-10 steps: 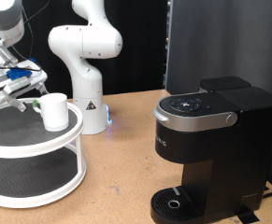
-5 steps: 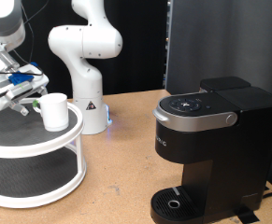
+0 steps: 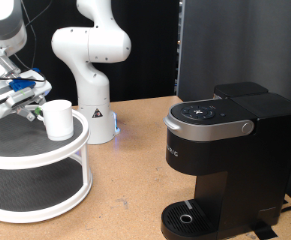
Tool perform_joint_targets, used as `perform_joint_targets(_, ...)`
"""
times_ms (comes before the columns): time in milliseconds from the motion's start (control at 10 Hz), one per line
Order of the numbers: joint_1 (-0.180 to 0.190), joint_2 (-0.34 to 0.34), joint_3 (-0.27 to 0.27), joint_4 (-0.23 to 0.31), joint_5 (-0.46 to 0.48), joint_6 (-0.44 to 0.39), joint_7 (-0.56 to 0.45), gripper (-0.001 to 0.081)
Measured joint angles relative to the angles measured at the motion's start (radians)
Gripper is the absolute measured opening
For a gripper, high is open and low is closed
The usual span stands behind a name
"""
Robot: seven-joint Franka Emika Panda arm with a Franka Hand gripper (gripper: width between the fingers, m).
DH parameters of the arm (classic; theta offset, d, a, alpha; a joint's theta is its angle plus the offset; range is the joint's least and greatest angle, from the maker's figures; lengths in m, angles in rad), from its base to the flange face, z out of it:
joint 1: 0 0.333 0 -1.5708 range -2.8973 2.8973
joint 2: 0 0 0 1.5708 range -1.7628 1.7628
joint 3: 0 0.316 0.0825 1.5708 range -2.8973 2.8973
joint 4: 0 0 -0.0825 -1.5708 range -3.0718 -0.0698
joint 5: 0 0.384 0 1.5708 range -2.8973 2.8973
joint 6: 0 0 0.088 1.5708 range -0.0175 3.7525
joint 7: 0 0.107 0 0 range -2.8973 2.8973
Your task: Make a cup of coffee with the keurig machine
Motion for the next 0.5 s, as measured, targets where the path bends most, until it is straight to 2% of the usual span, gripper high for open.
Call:
perform_joint_targets(100,0.0,0.003,-0.003,0.0,0.0,0.0,-0.005,0.0407)
perform_joint_targets(300,0.0,0.012,-0.011,0.0,0.0,0.0,-0.025,0.0121)
perform_joint_targets(400,0.0,0.015,-0.015,0.0,0.001,-0.001,-0.034,0.0121)
perform_joint_targets(500,0.0,0.015,-0.022,0.0,0.003,-0.003,-0.041,0.0069)
